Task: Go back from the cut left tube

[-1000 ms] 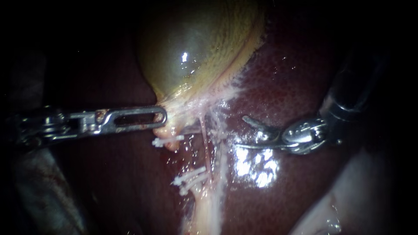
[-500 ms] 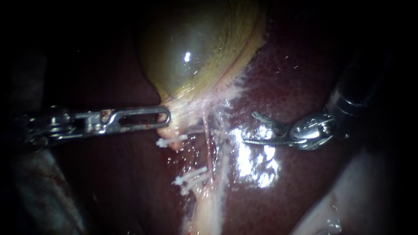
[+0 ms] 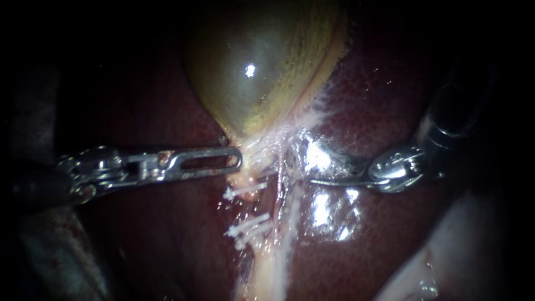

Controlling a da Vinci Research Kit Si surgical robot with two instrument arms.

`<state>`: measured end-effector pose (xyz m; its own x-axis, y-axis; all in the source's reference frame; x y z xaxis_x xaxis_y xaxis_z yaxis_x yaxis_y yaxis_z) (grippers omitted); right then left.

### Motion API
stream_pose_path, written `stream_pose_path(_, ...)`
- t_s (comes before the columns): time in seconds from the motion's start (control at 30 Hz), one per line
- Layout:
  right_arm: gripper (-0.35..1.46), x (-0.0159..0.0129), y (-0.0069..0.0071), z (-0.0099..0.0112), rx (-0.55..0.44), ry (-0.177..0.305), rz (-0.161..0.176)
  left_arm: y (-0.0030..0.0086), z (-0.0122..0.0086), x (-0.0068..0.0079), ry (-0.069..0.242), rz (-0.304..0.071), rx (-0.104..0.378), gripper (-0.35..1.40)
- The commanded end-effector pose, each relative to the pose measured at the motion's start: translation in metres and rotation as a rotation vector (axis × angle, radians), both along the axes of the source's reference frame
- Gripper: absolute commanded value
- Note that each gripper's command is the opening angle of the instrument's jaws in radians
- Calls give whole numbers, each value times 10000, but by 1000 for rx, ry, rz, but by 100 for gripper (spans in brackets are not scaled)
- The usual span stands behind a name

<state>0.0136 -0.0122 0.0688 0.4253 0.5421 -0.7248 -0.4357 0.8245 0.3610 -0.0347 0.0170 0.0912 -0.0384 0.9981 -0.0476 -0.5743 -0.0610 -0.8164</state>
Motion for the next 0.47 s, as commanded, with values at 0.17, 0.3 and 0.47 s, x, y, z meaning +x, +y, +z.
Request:
stream_pose_path(0.17,126,1,-1,1,0,1,0,1,2,0,0,0,0,-35)
stream_pose_path(0.3,126,2,-1,1,1,3,-2,1,2,0,0,0,0,-35)
stream_pose_path(0.47,126,3,-1,1,1,3,-1,1,1,0,0,0,0,-35)
